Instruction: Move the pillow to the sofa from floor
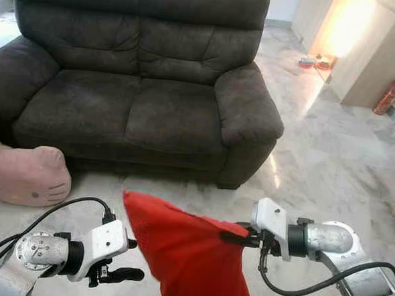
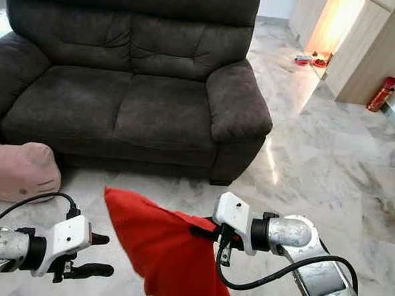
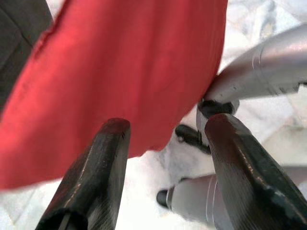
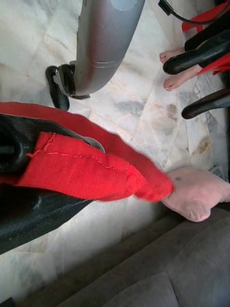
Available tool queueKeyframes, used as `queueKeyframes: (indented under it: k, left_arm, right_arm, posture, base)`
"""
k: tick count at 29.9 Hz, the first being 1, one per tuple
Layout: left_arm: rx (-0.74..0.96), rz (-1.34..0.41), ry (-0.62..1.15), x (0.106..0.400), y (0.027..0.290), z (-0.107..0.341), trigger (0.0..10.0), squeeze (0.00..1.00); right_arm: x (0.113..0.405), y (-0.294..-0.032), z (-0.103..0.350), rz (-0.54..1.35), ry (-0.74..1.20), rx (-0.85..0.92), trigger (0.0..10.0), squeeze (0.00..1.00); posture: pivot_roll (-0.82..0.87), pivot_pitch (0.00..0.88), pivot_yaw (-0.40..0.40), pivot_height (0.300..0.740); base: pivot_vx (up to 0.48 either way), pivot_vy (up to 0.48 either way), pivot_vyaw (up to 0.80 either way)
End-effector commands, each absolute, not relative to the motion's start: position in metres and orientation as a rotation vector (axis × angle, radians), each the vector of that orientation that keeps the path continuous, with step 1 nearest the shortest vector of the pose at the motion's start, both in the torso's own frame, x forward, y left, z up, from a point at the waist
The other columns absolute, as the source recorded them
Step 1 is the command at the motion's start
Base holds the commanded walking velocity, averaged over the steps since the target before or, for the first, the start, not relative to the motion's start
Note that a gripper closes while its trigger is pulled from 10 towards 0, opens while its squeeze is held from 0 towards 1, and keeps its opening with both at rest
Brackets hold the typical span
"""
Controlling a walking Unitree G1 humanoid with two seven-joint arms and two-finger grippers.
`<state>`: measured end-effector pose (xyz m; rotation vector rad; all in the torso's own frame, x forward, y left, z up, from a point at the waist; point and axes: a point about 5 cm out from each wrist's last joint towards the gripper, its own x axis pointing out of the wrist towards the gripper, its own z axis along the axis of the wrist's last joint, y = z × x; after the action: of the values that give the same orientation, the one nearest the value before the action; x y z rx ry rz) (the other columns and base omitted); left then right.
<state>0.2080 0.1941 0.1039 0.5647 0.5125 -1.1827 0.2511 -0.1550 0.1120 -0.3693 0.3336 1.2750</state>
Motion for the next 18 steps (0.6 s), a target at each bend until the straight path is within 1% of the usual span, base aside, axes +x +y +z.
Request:
queueKeyframes:
  k: [1, 4, 7, 10, 13, 17, 18]
  left_arm:
    - [0.577, -1.195, 0.533, 0.207, 0.197, 0.107, 10.0, 0.00]
    - [0.551, -1.222, 0.547, 0.204, 0.198, 0.113, 10.0, 0.00]
    - [0.549, -1.290, 0.622, 0.193, 0.203, 0.113, 10.0, 0.00]
    - [0.567, -1.315, 0.675, 0.186, 0.209, 0.111, 10.0, 0.00]
    - [0.596, -1.315, 0.706, 0.184, 0.215, 0.109, 10.0, 0.00]
    - [0.657, -1.273, 0.723, 0.185, 0.220, 0.102, 10.0, 0.00]
    - [0.712, -1.231, 0.718, 0.188, 0.224, 0.095, 10.0, 0.16]
  right_arm:
    - [0.252, -0.149, 0.134, 1.311, 0.222, -0.400, 10.0, 0.00]
    - [0.249, -0.149, 0.132, 1.331, 0.236, -0.406, 10.0, 0.00]
    - [0.249, -0.149, 0.131, 1.338, 0.241, -0.418, 10.0, 0.00]
    - [0.248, -0.148, 0.131, 1.348, 0.241, -0.420, 10.0, 0.00]
    - [0.248, -0.147, 0.131, 1.352, 0.241, -0.423, 10.0, 0.00]
    - [0.249, -0.145, 0.132, 1.351, 0.233, -0.430, 10.0, 0.00]
    - [0.249, -0.144, 0.133, 1.354, 0.227, -0.429, 10.0, 0.00]
  posture:
    - [0.17, 0.000, -0.083, 0.740]
    - [0.18, 0.000, -0.082, 0.740]
    - [0.18, 0.000, -0.080, 0.740]
    - [0.18, 0.000, -0.077, 0.740]
    - [0.18, 0.000, -0.077, 0.740]
    - [0.18, 0.000, -0.072, 0.740]
    - [0.18, 0.000, -0.072, 0.740]
  base:
    - [0.000, 0.000, 0.00]
    - [0.000, 0.000, 0.00]
    - [0.000, 0.000, 0.00]
    - [0.000, 0.000, 0.00]
    - [0.000, 0.000, 0.00]
    - [0.000, 0.000, 0.00]
    - [0.000, 0.000, 0.00]
